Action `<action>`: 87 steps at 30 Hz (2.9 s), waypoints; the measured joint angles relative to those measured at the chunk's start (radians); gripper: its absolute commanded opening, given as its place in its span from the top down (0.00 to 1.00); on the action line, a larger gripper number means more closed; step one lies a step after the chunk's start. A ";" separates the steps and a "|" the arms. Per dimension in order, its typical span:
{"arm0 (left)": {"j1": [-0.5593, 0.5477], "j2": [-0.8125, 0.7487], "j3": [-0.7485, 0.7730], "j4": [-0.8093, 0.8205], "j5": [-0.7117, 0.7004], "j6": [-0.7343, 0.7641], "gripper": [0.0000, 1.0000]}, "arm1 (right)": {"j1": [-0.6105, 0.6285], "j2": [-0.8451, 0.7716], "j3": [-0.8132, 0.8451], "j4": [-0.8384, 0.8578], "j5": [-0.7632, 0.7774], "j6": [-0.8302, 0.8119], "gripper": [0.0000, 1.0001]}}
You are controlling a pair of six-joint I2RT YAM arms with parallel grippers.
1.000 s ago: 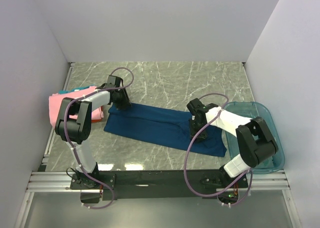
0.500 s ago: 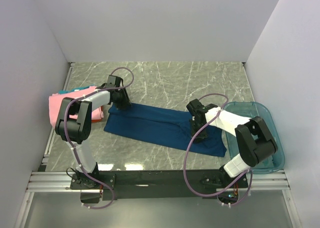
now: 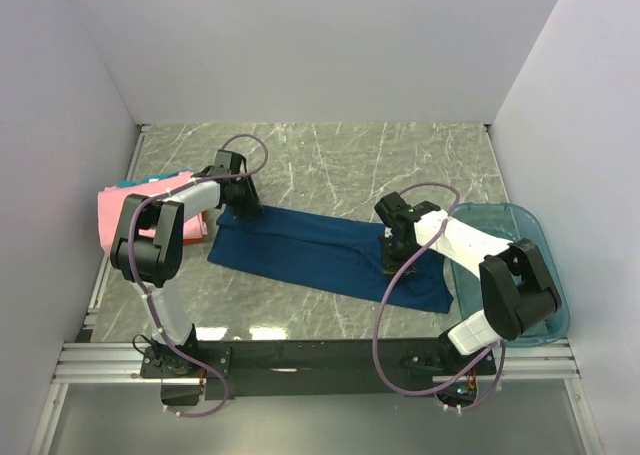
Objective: Fold and stack the t-shirts
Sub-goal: Fold the tshirt
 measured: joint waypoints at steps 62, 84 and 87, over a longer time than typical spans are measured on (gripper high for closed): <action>-0.010 -0.036 -0.015 0.026 0.053 -0.045 0.56 | -0.206 0.085 0.230 -0.059 -0.063 -0.021 0.43; 0.114 0.201 0.232 0.046 0.122 -0.041 0.56 | -0.344 0.095 0.219 -0.017 0.009 -0.023 0.44; 0.116 0.213 0.250 0.043 0.121 -0.031 0.56 | -0.365 0.095 0.216 0.001 0.026 -0.022 0.44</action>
